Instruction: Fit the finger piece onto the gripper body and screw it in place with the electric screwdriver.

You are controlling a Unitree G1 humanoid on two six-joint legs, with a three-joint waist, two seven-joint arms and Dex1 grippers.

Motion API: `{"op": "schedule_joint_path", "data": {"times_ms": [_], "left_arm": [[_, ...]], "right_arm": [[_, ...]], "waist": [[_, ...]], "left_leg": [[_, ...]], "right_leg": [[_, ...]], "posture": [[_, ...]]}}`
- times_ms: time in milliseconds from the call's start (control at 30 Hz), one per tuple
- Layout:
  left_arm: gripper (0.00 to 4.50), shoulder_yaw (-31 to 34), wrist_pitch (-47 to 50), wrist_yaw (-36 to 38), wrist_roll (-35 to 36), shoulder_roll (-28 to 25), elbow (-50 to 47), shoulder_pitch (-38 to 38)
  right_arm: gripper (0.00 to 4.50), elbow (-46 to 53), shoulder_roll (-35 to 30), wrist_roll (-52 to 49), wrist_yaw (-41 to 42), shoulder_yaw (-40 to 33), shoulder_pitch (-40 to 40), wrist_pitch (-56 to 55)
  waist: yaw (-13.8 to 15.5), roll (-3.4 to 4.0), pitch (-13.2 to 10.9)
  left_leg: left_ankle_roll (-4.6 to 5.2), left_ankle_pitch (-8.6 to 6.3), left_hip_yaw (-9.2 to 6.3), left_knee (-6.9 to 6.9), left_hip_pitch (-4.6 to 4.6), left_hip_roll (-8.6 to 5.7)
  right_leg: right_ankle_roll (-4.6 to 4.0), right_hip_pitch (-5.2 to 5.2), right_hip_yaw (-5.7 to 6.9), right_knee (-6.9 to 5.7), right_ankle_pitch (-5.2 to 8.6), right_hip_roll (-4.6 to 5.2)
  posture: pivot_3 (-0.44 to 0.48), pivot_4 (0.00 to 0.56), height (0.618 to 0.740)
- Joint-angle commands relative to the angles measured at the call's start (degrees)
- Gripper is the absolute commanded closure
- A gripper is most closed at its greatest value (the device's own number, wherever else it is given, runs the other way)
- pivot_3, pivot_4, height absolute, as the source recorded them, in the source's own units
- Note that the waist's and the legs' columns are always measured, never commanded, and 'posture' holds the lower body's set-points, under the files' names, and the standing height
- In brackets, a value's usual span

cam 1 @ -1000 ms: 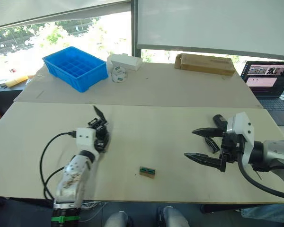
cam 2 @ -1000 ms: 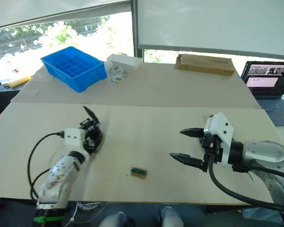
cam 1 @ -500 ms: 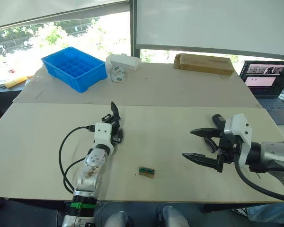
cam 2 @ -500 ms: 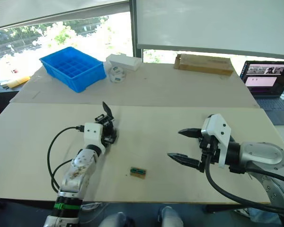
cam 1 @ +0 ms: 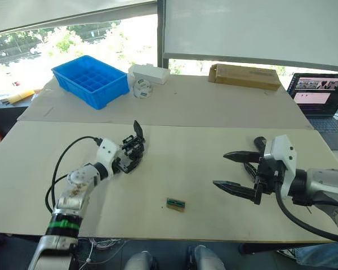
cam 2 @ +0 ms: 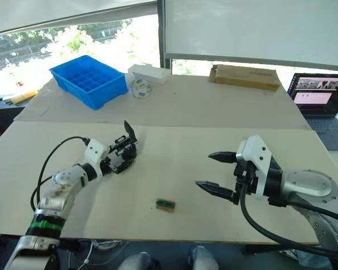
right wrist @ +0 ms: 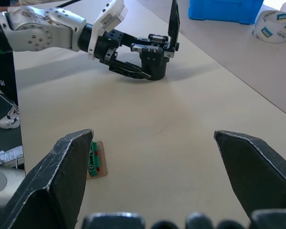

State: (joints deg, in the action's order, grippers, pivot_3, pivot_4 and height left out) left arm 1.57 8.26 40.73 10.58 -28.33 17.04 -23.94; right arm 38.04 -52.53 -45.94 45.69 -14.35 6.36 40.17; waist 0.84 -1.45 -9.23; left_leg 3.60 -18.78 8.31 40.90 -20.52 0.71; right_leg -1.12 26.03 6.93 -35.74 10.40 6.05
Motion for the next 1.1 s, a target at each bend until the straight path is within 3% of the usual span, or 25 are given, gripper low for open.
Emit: {"op": "schedule_joint_path", "data": {"times_ms": [33, 200, 267, 400, 500, 733, 800, 900, 1100], "left_arm": [[0.02, 0.07, -3.89, 5.72, 1.58, 0.06, 5.17, -2.82], [0.02, 0.30, -8.15, 8.84, 1.36, 1.25, 13.44, -7.29], [0.54, 0.53, -9.34, 9.79, 1.55, 1.44, 14.40, -7.65], [2.15, 1.10, -10.07, 11.08, 2.66, 1.92, 13.01, -6.57], [2.13, 0.58, -9.07, 10.41, 3.32, 3.07, 6.70, -3.65], [2.13, 0.60, 8.25, -8.55, 5.20, 13.35, -20.71, 6.05], [2.13, -2.10, 10.72, -17.19, -0.80, 17.16, -26.45, 8.33], [2.13, -3.34, 15.74, -30.99, -7.09, 24.61, -29.96, 9.71], [2.13, -6.53, 17.69, -37.63, -13.03, 27.24, -28.17, 7.55]], "right_arm": [[0.00, 1.15, -0.38, -1.59, -0.69, -2.09, 0.47, 0.82], [0.00, 2.59, -0.16, -1.81, -1.67, -2.29, -0.76, 1.28], [0.00, 3.03, -0.13, -2.06, -2.01, -2.67, -1.12, 1.56], [0.00, 3.68, -0.04, -2.44, -2.72, -3.09, -1.82, 1.76], [0.00, 4.46, 0.15, -2.43, -3.43, -3.27, -3.20, 1.57], [0.00, 7.55, 0.84, -2.48, -4.94, -3.83, -7.55, 1.03], [0.00, 8.50, 1.14, -2.80, -5.69, -3.58, -8.51, 1.31], [0.00, 9.83, 1.32, -3.76, -6.26, -3.66, -10.09, 1.71], [0.00, 10.87, 0.94, -4.61, -6.53, -5.80, -13.20, 1.83]], "waist": [[-0.13, 0.00, 0.00], [-0.14, -0.01, 0.00], [-0.15, 0.00, 0.00], [-0.20, -0.01, 0.00], [-0.21, -0.01, 0.00], [0.05, -0.02, -0.01], [0.05, -0.02, -0.01], [0.17, -0.02, -0.01], [-0.09, -0.04, -0.02]], "left_leg": [[0.00, 0.00, 0.00, 0.00, -0.03, 0.00], [-0.01, 0.00, 0.00, 0.05, -0.02, 0.00], [0.00, 0.00, 0.00, 0.08, -0.03, 0.00], [0.00, 0.00, -0.01, 0.06, -0.04, 0.01], [0.00, 0.00, -0.02, 0.06, -0.05, 0.01], [0.02, -0.01, -0.35, 0.32, -0.39, 0.01], [0.02, -0.01, -0.46, 0.35, -0.45, 0.01], [0.03, -0.01, -0.49, 0.38, -0.45, -0.01], [0.04, -0.02, -0.51, 0.38, -0.41, 0.05]], "right_leg": [[0.00, 0.00, 0.04, 0.00, 0.00, -0.02], [0.01, -0.01, 0.04, -0.02, 0.00, -0.04], [0.01, -0.01, 0.04, -0.03, 0.00, -0.03], [0.01, -0.01, 0.04, -0.01, 0.00, -0.02], [0.01, -0.01, 0.04, -0.01, 0.00, -0.01], [0.08, 0.02, 0.03, 0.03, -0.05, 0.07], [0.08, 0.02, 0.01, 0.06, -0.05, 0.08], [0.10, -0.01, -0.06, 0.05, -0.06, 0.05], [0.12, 0.01, -0.08, 0.02, -0.08, -0.03]], "posture": [[0.000, 0.150, 0.738], [0.000, 0.150, 0.738], [0.000, 0.150, 0.738], [0.000, 0.150, 0.738], [0.000, 0.150, 0.738], [0.000, 0.150, 0.738], [0.000, 0.150, 0.738], [0.000, 0.150, 0.738], [0.000, 0.150, 0.738]]}}
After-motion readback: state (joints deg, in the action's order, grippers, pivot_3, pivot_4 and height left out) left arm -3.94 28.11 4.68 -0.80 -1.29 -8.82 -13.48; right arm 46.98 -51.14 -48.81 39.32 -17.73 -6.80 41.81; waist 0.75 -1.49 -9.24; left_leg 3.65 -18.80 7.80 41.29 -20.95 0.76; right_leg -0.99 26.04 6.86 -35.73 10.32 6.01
